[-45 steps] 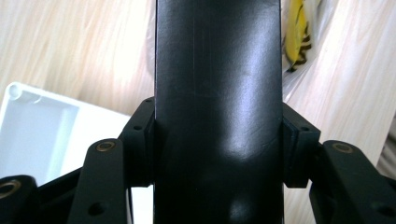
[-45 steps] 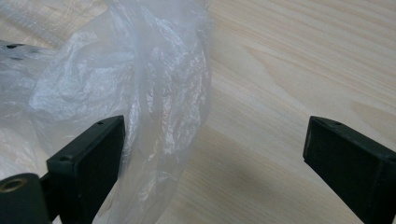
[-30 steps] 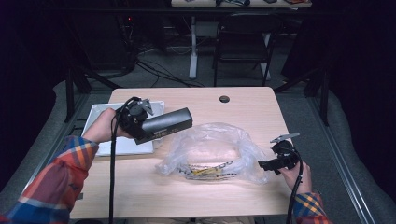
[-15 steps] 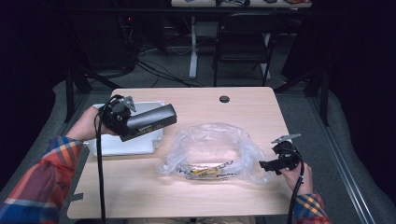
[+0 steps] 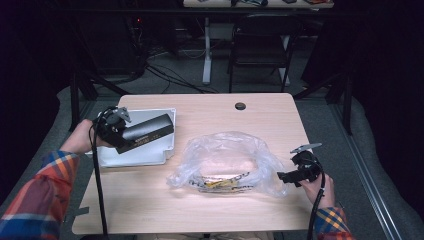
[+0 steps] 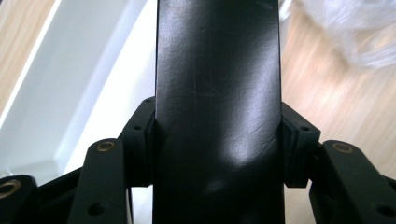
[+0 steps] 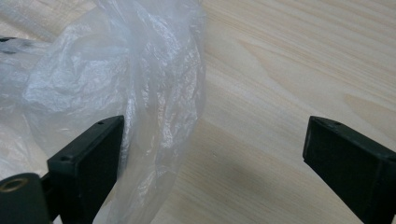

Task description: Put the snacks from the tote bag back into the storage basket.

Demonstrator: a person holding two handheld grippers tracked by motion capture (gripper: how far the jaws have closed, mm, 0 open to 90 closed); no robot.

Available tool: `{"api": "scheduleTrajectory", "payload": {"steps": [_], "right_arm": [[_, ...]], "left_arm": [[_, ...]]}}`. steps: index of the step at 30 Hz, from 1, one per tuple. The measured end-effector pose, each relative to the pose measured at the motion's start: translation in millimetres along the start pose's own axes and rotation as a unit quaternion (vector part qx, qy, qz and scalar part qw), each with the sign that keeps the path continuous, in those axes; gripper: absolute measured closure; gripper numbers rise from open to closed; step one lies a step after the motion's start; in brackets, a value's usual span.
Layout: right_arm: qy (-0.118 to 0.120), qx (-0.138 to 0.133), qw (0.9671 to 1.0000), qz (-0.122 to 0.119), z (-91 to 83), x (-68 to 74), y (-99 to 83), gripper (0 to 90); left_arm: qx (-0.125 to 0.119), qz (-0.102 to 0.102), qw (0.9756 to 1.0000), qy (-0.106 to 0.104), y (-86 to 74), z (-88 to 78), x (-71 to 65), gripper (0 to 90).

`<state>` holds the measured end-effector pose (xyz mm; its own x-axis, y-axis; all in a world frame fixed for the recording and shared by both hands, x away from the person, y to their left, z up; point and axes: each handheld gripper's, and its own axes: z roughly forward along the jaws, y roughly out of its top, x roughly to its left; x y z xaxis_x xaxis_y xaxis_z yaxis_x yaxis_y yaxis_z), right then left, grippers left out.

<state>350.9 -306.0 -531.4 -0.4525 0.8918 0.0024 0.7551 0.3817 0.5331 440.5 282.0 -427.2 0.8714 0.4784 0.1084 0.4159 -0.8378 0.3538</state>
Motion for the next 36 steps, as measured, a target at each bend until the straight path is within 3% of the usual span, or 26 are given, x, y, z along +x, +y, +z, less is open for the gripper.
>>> {"api": "scheduleTrajectory", "payload": {"steps": [5,8,22,26,29,30,31,32,36], "right_arm": [[0.001,0.0,1.0,0.001,0.6,0.1,0.2,6.0],[0.0,-0.001,1.0,0.001,0.4,0.5,0.2,6.0],[-0.001,0.001,1.0,0.0,0.1,0.5,0.1,6.0],[0.001,0.001,1.0,0.0,0.6,0.8,0.4,6.1],[0.001,0.0,1.0,0.001,0.9,0.6,0.1,6.0],[0.001,0.0,1.0,0.001,0.9,0.5,0.0,6.0],[0.001,-0.001,1.0,0.001,0.8,0.5,0.0,6.0],[-0.002,-0.001,1.0,0.001,0.6,0.8,0.0,6.0],[0.0,-0.001,1.0,0.0,-0.6,-0.1,0.3,6.0]], "left_arm": [[-0.007,-0.012,0.9999,-0.002,-14.7,9.4,11.8,43.3],[-0.003,-0.005,1.0,-0.002,-19.9,18.6,15.8,43.2],[0.011,-0.007,0.9994,-0.032,-38.5,78.9,30.8,43.1],[0.01,-0.002,0.9992,-0.04,-42.5,90.2,34.2,42.9],[0.016,-0.014,0.9986,-0.048,-43.1,94.9,36.6,42.2],[0.02,-0.021,0.9984,-0.049,-42.7,96.2,37.1,40.6],[0.022,-0.038,0.9971,-0.062,-41.9,97.4,38.9,35.5],[0.028,-0.045,0.9966,-0.063,-40.6,97.7,39.6,28.4],[0.019,-0.059,0.9969,-0.048,-35.1,90.6,38.7,15.7]]}}
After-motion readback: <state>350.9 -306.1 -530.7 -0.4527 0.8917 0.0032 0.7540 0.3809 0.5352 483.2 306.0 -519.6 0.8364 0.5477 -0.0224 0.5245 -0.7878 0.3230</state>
